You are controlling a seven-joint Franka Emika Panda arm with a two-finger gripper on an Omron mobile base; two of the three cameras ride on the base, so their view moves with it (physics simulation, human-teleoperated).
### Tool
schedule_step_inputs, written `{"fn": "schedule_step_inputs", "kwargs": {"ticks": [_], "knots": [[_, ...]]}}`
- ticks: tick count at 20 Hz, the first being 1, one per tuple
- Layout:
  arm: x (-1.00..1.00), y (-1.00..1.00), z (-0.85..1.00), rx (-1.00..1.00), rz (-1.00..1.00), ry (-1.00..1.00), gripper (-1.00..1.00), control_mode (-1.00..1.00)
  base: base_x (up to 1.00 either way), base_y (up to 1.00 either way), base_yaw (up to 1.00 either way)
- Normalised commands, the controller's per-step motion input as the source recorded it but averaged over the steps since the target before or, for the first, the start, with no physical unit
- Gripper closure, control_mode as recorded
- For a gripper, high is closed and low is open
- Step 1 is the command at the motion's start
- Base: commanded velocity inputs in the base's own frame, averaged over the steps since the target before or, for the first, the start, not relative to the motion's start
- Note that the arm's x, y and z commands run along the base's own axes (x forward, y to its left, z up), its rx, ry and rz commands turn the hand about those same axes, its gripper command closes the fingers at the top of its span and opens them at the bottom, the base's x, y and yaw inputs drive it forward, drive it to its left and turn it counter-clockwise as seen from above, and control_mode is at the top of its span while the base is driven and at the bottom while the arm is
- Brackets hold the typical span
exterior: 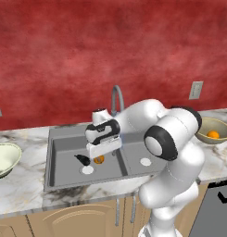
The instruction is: Pick the oranges from the sink and place them in one bowl. Place the eggplant in the other bowl. Then turn off the sink faucet.
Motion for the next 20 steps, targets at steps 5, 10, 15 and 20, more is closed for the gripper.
{"fn": "schedule_step_inputs", "kwargs": {"ticks": [5, 10, 15, 20], "knots": [[0.14, 0.0, -0.18, 0.0, 0.0, 0.0, -1.0, -1.0, 0.0, 0.0, 0.0], [0.18, 0.0, -0.22, 0.0, -0.03, 0.0, -1.0, -1.0, 0.0, 0.0, 0.0], [0.18, 0.0, -0.22, 0.0, -0.03, 0.0, -1.0, -1.0, 0.0, 0.0, 0.0], [0.15, 0.0, -0.26, 0.0, -0.03, 0.0, -1.0, -1.0, 0.0, 0.0, 0.0]]}}
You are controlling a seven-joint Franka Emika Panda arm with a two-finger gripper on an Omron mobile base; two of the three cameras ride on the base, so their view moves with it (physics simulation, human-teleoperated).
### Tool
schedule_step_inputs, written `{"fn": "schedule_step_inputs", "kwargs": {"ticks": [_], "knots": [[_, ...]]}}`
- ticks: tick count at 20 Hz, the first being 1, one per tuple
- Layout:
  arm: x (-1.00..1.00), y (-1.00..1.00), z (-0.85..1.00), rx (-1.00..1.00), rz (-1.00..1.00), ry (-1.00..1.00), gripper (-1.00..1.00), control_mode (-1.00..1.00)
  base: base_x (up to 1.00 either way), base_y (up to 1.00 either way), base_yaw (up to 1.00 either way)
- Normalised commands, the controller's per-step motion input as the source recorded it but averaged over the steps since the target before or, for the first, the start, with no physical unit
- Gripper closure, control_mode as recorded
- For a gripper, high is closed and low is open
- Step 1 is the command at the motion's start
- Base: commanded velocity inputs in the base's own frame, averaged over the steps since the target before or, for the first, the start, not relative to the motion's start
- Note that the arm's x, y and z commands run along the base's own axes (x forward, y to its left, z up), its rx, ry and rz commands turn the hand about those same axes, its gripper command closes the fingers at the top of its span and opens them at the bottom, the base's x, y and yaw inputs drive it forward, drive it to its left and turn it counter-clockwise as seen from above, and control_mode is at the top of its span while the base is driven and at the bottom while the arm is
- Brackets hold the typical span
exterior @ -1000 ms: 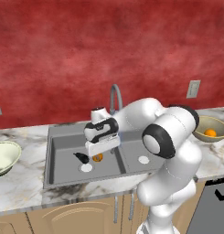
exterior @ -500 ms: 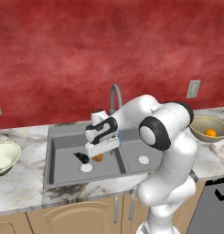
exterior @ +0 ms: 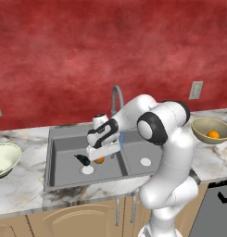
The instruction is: Pick the oranges from the sink and place them in one bowl. Place the eggplant in the other bowl. Then turn off the sink faucet.
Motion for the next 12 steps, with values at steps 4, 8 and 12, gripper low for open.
{"fn": "schedule_step_inputs", "kwargs": {"ticks": [4, 8, 12], "knots": [[0.16, 0.0, -0.25, 0.0, -0.03, 0.0, -1.0, -1.0, 0.0, 0.0, 0.0], [0.17, 0.0, -0.2, 0.0, -0.02, 0.0, -1.0, -1.0, 0.0, 0.0, 0.0], [0.16, 0.0, -0.19, 0.0, -0.01, 0.0, -1.0, -1.0, 0.0, 0.0, 0.0]]}}
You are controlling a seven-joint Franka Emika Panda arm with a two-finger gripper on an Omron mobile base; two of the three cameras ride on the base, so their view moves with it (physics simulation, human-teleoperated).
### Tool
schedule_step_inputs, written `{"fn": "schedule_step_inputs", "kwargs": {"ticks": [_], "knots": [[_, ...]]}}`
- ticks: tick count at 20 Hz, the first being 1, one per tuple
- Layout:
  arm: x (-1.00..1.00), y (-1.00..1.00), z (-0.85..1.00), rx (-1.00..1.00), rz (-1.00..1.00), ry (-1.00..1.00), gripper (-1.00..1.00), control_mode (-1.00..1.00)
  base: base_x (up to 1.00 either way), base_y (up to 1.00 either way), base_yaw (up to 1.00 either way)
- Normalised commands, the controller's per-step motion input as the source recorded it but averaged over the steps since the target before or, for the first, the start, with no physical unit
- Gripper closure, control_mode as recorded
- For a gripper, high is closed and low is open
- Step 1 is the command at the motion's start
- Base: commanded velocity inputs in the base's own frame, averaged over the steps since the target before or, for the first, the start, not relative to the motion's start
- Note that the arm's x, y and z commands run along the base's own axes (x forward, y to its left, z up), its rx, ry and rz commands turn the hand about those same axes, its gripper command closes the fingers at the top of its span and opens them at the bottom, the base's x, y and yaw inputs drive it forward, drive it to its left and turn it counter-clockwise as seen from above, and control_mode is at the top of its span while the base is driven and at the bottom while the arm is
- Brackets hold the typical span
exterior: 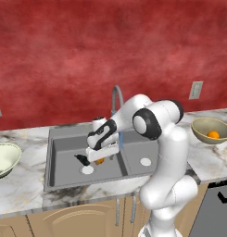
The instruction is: Pick the oranges from the sink and place them in one bowl. Place the eggplant in the other bowl. Then turn off the sink faucet.
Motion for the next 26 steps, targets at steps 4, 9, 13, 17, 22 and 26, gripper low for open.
{"fn": "schedule_step_inputs", "kwargs": {"ticks": [4, 9, 13, 17, 22, 26], "knots": [[0.14, 0.0, -0.16, 0.0, -0.01, 0.0, -1.0, -1.0, 0.0, 0.0, 0.0], [0.19, 0.0, -0.15, 0.0, -0.01, 0.0, -1.0, -1.0, 0.0, 0.0, 0.0], [0.19, 0.12, -0.1, 0.0, -0.01, 0.0, -1.0, -1.0, 0.0, 0.0, 0.0], [0.2, 0.19, -0.06, 0.0, -0.01, 0.0, -1.0, -1.0, 0.0, 0.0, 0.0], [0.29, 0.13, -0.1, 0.0, 0.0, 0.0, -1.0, -1.0, 0.0, 0.0, 0.0], [0.3, 0.01, -0.17, 0.0, 0.0, 0.0, -1.0, -1.0, 0.0, 0.0, 0.0]]}}
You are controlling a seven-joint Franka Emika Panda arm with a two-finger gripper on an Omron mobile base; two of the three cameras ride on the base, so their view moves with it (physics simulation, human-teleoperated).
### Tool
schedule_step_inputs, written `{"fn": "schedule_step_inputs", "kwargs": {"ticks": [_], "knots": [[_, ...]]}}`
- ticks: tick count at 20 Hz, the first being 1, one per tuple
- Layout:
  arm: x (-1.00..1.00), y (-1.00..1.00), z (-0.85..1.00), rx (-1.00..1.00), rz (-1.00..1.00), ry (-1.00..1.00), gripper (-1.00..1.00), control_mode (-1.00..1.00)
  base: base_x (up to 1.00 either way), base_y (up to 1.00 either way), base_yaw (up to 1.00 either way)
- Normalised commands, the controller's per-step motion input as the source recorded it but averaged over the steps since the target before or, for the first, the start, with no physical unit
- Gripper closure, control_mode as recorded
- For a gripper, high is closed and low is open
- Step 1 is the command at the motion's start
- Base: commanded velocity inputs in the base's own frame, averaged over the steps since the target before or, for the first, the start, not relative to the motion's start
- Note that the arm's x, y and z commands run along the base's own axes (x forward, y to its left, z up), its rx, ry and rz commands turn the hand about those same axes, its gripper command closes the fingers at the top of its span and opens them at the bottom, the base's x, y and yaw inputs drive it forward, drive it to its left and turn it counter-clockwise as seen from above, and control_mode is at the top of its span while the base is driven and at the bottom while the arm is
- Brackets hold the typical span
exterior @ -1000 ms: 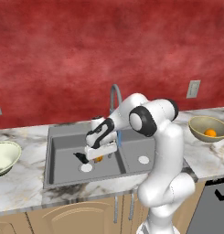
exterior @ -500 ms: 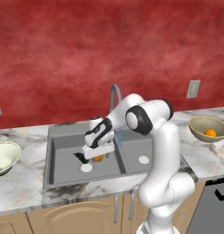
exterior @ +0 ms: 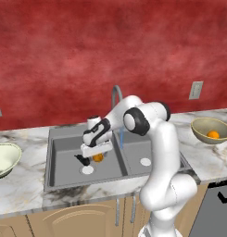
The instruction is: Pick the oranges from the sink and place them in one bowl. Place the eggplant in the other bowl. Then turn off the sink faucet.
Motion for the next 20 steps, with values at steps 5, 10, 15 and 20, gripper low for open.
{"fn": "schedule_step_inputs", "kwargs": {"ticks": [5, 10, 15, 20], "knots": [[0.02, 0.01, -0.16, 0.0, -0.01, 0.0, -1.0, -1.0, 0.0, 0.0, 0.0], [-0.06, 0.01, -0.24, 0.0, -0.04, 0.0, 1.0, -1.0, 0.0, 0.0, 0.0], [-0.18, -0.02, -0.19, 0.0, -0.07, -0.06, 1.0, -1.0, 0.0, 0.0, 0.0], [-0.69, -0.08, 0.36, 0.05, -0.14, -0.49, 1.0, -1.0, 0.0, 0.0, 0.0]]}}
